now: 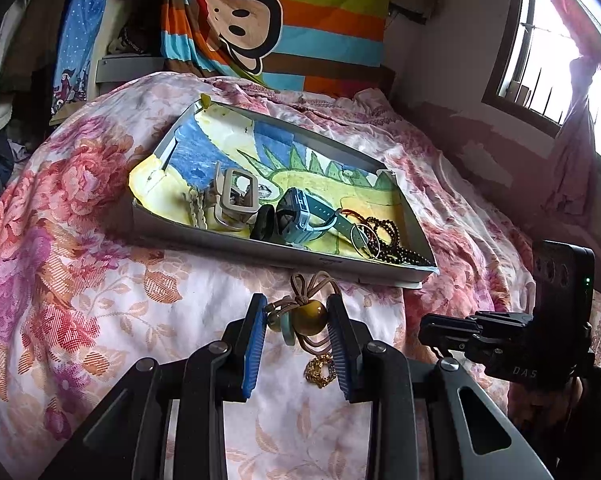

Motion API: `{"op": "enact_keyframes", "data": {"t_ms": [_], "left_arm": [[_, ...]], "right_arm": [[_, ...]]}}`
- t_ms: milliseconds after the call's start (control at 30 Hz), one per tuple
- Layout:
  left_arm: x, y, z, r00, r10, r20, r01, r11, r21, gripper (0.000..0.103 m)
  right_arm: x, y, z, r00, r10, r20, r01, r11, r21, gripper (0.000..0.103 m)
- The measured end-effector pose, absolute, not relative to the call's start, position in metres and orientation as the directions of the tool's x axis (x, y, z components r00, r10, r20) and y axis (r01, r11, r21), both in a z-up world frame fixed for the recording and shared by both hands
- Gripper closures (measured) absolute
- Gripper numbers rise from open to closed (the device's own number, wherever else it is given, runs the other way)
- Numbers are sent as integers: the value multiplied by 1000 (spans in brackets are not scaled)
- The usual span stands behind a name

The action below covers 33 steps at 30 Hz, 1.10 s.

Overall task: Organize jewelry
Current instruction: 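Lift both items, carry them into the tray and open both tools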

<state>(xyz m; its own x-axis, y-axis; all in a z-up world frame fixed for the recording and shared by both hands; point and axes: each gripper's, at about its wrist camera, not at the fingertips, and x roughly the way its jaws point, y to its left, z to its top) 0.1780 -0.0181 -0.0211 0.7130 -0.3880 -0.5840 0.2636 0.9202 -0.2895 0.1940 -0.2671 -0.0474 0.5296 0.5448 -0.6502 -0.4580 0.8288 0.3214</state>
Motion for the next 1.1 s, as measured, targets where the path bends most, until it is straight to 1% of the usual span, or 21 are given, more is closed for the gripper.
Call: {"op": "enact_keyframes", "data": {"t_ms": [300, 367, 533, 600, 767, 967, 1100], "left_arm": [[173, -17, -14, 720, -395, -571, 275, 917, -287, 75], [169, -13, -9, 734, -392, -554, 280, 918, -279, 75], [170, -1, -2, 750, -386, -537, 254, 918, -305, 75], [170, 4, 4, 762, -388, -518, 250, 915, -317, 75], [173, 14, 17, 793, -364, -489, 240, 924, -298, 75], [204, 29, 30, 814, -345, -467, 209, 925, -319, 75], [234, 32, 34, 823, -333, -461, 193, 926, -324, 75]], "right_arm": [[193, -267, -41, 546, 549, -633, -465, 827, 316, 89], [193, -266, -37, 556, 551, -623, -469, 826, 312, 89], [193, -260, -32, 562, 556, -612, -482, 822, 304, 89], [192, -259, -31, 564, 554, -612, -483, 823, 300, 89], [195, -256, -24, 580, 551, -600, -485, 825, 289, 89], [226, -251, 5, 636, 556, -534, -491, 826, 276, 89], [260, -240, 28, 668, 551, -500, -504, 829, 240, 89]]}}
